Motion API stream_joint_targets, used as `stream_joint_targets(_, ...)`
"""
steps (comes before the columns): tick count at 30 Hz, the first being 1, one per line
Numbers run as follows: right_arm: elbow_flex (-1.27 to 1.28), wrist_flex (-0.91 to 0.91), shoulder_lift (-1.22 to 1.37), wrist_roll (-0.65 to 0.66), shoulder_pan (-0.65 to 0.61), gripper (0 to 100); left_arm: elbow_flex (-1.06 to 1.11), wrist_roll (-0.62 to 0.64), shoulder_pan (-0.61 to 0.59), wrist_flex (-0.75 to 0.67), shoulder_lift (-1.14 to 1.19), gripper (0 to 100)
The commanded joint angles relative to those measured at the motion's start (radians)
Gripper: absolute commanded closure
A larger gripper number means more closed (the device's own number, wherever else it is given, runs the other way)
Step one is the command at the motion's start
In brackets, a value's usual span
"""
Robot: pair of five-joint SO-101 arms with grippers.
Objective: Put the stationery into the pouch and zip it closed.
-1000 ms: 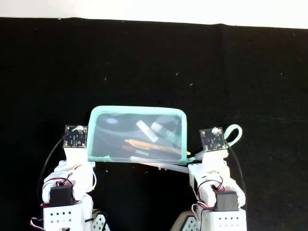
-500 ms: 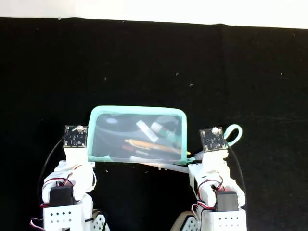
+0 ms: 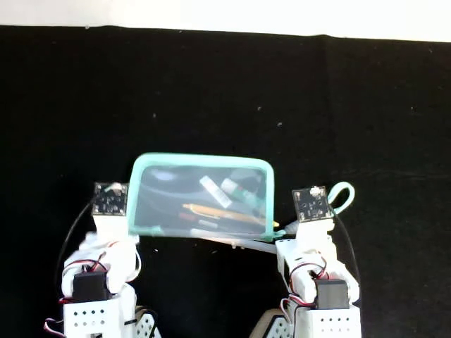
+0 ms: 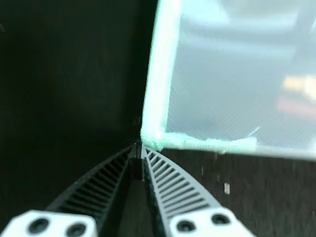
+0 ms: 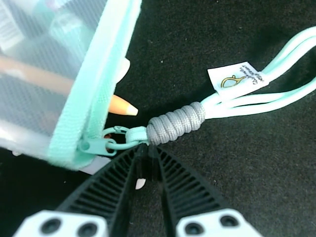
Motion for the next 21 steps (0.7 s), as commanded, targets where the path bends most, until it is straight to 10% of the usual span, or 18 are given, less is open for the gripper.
stream_joint_targets(1, 0.125, 0.002, -0.013, -0.006, 0.001, 98.6, 0.016, -0.008, 0.013, -0.167, -0.005, 97)
stream_joint_targets(15, 0.125, -0.266, -0.013, -0.006, 0.001, 98.6, 0.016, -0.012, 0.036, -0.272, -0.005, 97)
stream_joint_targets(21, 0.125, -0.283, -0.013, -0.006, 0.001, 98.6, 0.013, -0.221, -0.025, -0.282, -0.001, 97)
